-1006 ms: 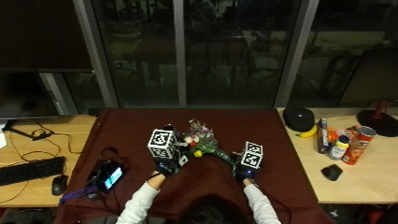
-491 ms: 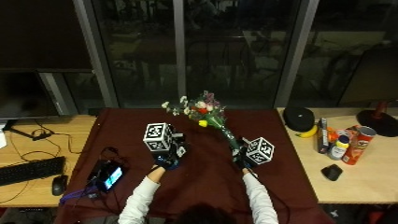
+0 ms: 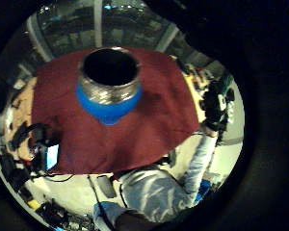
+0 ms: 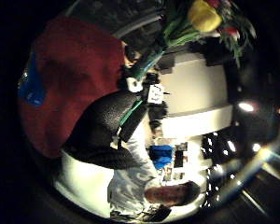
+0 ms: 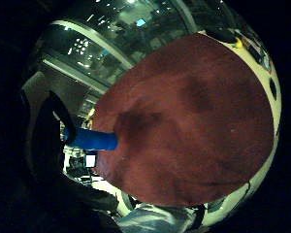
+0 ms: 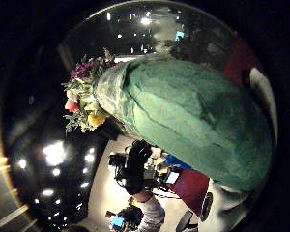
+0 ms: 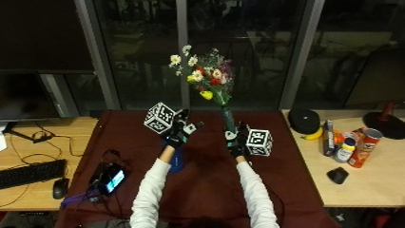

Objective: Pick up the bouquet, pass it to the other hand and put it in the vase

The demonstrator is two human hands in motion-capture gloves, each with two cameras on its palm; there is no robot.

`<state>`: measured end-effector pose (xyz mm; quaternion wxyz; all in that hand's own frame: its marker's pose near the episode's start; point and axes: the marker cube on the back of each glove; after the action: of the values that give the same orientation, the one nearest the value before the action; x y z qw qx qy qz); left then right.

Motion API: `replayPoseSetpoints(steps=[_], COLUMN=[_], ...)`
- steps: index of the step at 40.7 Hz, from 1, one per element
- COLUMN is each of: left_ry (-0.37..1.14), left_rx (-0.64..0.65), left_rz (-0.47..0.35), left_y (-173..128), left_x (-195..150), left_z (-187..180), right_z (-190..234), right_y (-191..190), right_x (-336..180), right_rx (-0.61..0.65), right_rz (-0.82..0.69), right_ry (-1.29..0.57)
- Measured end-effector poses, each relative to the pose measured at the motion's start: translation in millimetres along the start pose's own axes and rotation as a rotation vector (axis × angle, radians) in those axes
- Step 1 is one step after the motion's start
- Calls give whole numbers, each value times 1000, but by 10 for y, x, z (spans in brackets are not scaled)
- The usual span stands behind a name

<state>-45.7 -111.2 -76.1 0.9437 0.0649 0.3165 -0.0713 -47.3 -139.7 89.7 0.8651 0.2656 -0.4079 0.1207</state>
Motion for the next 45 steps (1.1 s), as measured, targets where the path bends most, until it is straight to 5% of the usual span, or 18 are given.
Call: replayPoseSetpoints(steps=[15, 21, 32, 35, 38, 45], left_ry=[496, 553, 528, 566, 575, 442], left_rx=[64, 44, 189, 261, 368, 591], left_rz=[50, 81, 103, 96, 90, 100], left_y=[-229, -236, -257, -257, -300, -357], left_x=[735, 918, 1186, 1241, 1222, 1155], left_z=[-130, 4, 247, 283, 293, 288], right_z=[286, 459, 743, 777, 808, 874], right_y=[185, 290, 426, 440, 518, 543], right_x=[-755, -882, -873, -874, -862, -794], right_rx=[-14, -59, -89, -61, -101, -181], right_rz=[-100, -114, -172, -263, -167, -273], right_ry=[-209, -316, -485, -482, -516, -511])
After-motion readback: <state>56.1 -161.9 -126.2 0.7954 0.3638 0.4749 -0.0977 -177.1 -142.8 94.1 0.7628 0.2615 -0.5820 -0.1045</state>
